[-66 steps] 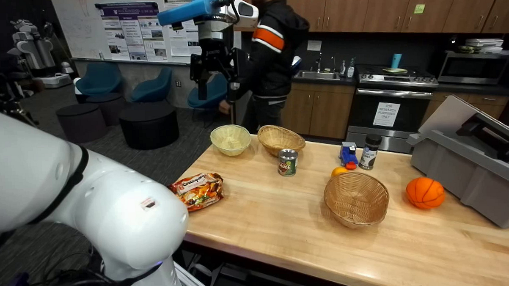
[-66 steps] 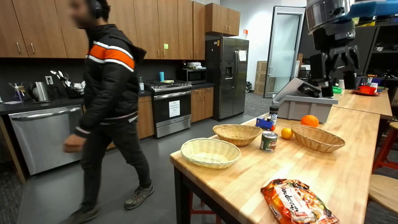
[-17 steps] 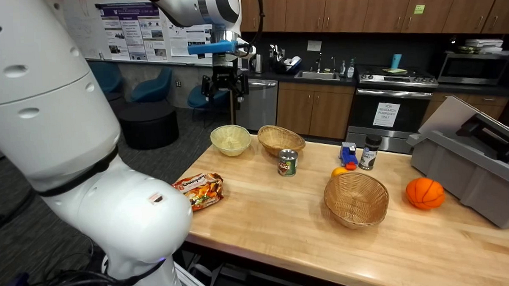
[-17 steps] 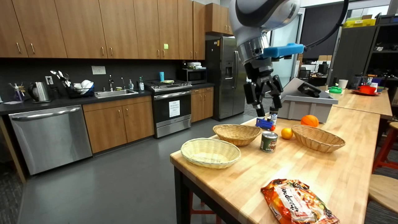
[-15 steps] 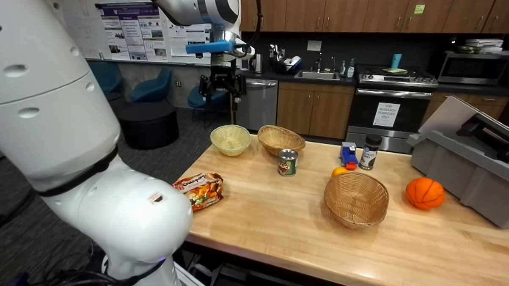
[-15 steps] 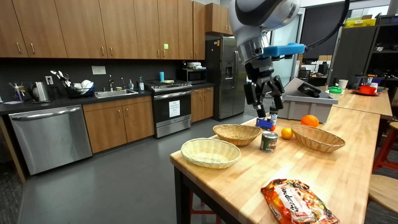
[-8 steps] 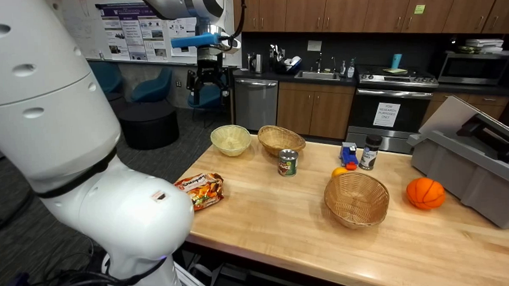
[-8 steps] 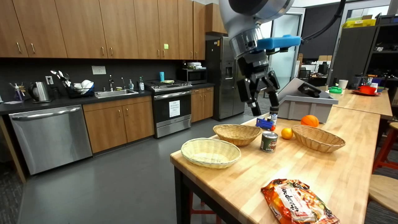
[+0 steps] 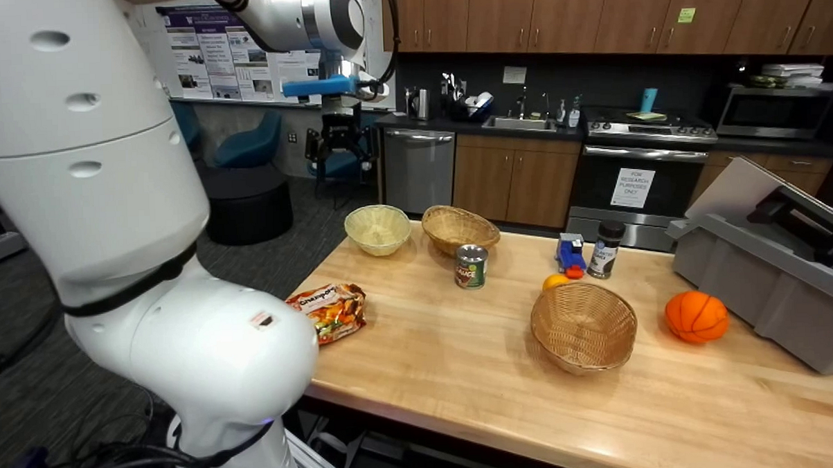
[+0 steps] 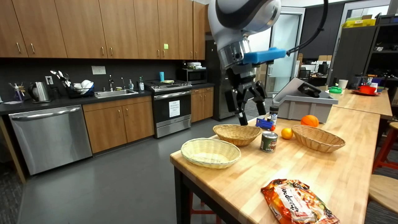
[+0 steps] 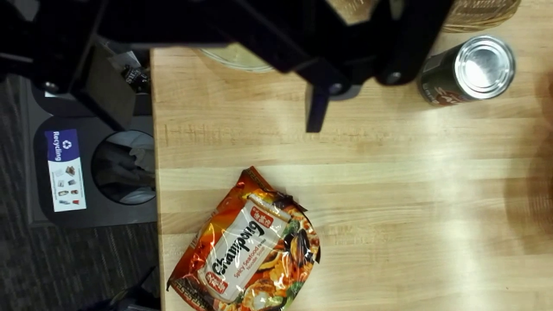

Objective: Put the green can in the dark brown basket at the top

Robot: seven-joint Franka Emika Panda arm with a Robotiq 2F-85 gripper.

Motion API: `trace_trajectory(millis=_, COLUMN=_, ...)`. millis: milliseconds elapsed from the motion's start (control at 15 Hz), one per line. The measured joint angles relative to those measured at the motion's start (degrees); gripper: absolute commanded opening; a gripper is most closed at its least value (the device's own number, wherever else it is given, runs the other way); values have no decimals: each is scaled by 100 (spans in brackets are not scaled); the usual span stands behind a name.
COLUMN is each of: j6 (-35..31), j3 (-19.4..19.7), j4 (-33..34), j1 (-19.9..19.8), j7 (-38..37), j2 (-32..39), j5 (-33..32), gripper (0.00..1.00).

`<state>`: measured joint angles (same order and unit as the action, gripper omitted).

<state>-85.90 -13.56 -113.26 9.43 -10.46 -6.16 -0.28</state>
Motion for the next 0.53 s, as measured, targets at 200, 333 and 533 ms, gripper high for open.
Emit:
trace_trajectory(millis=200, j6=-329, j3=-2, j4=-86, j1=55, j7=0, j2=383, j5=2, gripper=100)
trace_trajectory(millis=333, j6=-453, j3=-2, j4=-161, j1=75, j7=0, j2=571, j5=18, gripper=100)
trace_trajectory(millis=533, j6=-510, j3=-2, j4=-211, j1=79, j7=-6, j2=734, j5=39, gripper=100)
